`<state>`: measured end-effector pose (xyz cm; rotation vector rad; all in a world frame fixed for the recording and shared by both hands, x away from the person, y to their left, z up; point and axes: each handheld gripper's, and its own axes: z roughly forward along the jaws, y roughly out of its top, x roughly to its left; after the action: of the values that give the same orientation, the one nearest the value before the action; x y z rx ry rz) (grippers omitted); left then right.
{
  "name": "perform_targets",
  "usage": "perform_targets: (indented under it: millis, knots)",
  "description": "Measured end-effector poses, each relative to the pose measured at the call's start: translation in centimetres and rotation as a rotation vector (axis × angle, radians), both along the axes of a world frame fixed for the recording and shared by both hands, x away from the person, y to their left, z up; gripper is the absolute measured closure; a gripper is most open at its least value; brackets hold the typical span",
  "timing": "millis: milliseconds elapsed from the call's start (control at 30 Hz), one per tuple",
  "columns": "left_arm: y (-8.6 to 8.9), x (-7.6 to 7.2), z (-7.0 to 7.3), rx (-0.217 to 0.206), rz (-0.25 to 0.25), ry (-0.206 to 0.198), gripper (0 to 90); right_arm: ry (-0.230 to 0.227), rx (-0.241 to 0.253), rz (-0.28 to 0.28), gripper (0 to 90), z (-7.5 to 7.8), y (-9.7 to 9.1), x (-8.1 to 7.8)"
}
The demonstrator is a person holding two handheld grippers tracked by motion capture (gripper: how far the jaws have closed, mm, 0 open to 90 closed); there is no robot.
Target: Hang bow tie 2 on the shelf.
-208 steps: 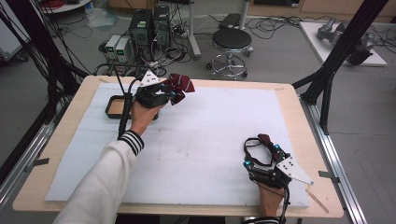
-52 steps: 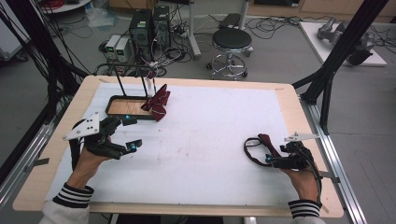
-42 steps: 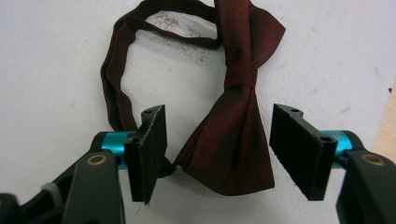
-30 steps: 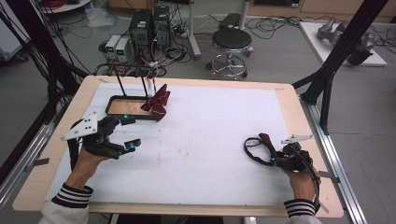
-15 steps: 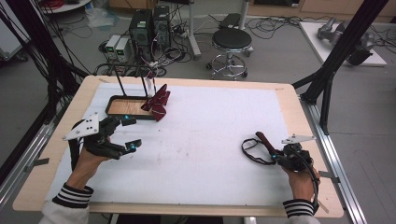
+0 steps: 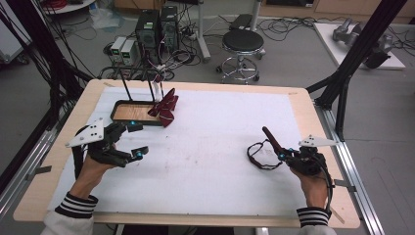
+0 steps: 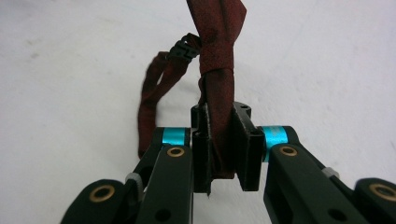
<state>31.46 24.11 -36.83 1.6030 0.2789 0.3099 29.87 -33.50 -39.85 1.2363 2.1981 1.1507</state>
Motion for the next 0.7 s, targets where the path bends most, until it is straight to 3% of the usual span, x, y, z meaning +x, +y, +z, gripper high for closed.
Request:
perform_targets:
  millis: [367, 700]
  knots:
    - [-0.1, -0.1, 0.1, -0.012, -0.009, 0.001, 20.6, -0.110, 0.161, 0.139, 79.4, 0.8, 1.3, 0.1]
    - [-0.1, 0.0, 0.1, -0.010, -0.011, 0.004, 20.6, -0.175, 0.242, 0.215, 79.4, 2.1, 2.7, 0.7]
